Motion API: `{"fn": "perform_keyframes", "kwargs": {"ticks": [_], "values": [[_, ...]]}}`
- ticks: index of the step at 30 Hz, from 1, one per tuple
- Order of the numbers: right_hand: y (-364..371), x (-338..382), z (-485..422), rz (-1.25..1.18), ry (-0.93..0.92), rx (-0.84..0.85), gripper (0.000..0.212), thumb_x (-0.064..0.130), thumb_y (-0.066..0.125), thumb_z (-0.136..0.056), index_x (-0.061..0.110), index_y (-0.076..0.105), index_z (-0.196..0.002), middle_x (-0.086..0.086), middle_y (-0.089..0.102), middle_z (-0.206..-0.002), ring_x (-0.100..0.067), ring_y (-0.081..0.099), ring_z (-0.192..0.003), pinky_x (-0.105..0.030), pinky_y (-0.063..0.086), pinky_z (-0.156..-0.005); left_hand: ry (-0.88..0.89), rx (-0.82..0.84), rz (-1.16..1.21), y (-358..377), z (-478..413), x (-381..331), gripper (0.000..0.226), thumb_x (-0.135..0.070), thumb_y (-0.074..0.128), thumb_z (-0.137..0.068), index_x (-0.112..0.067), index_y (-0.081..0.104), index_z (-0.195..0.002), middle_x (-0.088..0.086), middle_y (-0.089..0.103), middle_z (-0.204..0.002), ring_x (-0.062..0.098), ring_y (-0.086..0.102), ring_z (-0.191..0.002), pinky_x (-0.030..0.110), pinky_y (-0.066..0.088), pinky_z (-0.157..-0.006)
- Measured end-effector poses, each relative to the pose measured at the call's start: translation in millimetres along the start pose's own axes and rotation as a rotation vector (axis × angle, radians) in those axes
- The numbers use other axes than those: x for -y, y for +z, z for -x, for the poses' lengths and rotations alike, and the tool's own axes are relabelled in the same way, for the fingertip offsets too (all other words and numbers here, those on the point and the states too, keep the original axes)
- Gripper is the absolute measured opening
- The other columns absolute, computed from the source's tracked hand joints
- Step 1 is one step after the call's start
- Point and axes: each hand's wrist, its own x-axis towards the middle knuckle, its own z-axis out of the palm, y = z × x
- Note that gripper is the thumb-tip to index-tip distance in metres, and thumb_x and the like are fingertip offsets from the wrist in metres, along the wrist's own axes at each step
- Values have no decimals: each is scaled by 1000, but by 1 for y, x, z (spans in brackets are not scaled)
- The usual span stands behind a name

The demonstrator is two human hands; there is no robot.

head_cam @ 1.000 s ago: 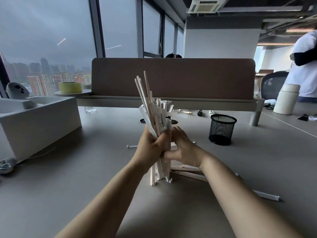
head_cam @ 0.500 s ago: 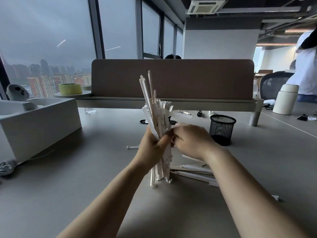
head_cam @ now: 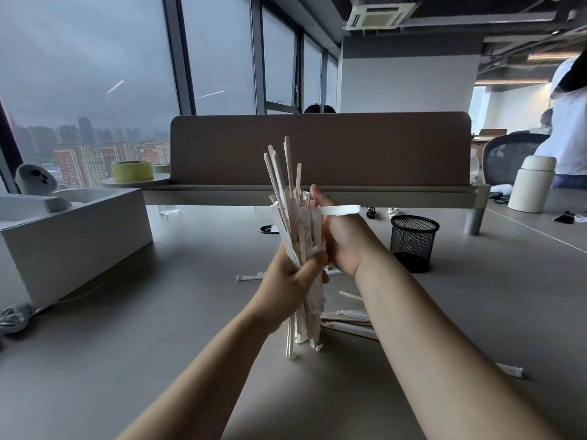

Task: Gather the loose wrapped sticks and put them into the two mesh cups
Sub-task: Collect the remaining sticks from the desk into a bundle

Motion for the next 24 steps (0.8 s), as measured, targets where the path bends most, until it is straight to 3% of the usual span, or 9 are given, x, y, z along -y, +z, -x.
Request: {"fn": "perform_keyframes", "kwargs": {"ticks": [8, 11, 15, 18, 21, 24], "values": [[6, 4, 0, -200, -271, -85, 15, 15, 58, -92, 18, 67, -79, 2, 70, -69, -18, 64, -69, -31, 52, -70, -29, -7, 4, 2, 1, 2, 20, -3, 60, -88, 2, 54, -107, 2, 60, -81, 8, 58, -70, 17, 49, -65], [4, 6, -2, -233, -369, -163, 14, 15, 55, -94, 19, 64, -84, 5, 73, -73, -11, 69, -71, -27, 54, -70, -68, -32, 2, 2, 1, 5, 26, 1, 61, -85, 1, 55, -110, 5, 62, -82, 6, 60, -70, 18, 50, -66], [-11, 14, -3, -301, -524, -319, 14, 18, 52, -96, 21, 61, -86, 2, 69, -81, -13, 67, -78, -26, 50, -69, -59, -80, -54, -2, 0, 9, 19, 0, 58, -87, 4, 54, -106, 5, 59, -77, 5, 58, -66, 14, 48, -62], [-26, 11, -6, -158, -452, -344, 17, 16, 57, -93, 21, 64, -79, 6, 63, -74, -7, 59, -69, -20, 49, -62, -37, -143, -65, -7, -2, 9, 15, -1, 55, -90, 4, 55, -104, 3, 58, -76, 6, 56, -67, 12, 47, -60], [-31, -3, -10, 165, -281, -275, 14, 15, 63, -89, 20, 66, -77, 6, 61, -73, -6, 53, -62, -18, 45, -54, -30, -182, -68, -11, -5, 10, 8, -2, 54, -91, 0, 58, -97, 2, 59, -73, 2, 57, -63, 14, 47, -59], [-27, -14, -9, 376, -206, -145, 11, 11, 66, -86, 19, 62, -80, 2, 60, -73, -8, 54, -59, -13, 44, -49, -11, -174, -58, -13, -5, 7, 14, -4, 54, -92, -1, 60, -104, 1, 62, -78, 2, 59, -67, 18, 49, -64]]}}
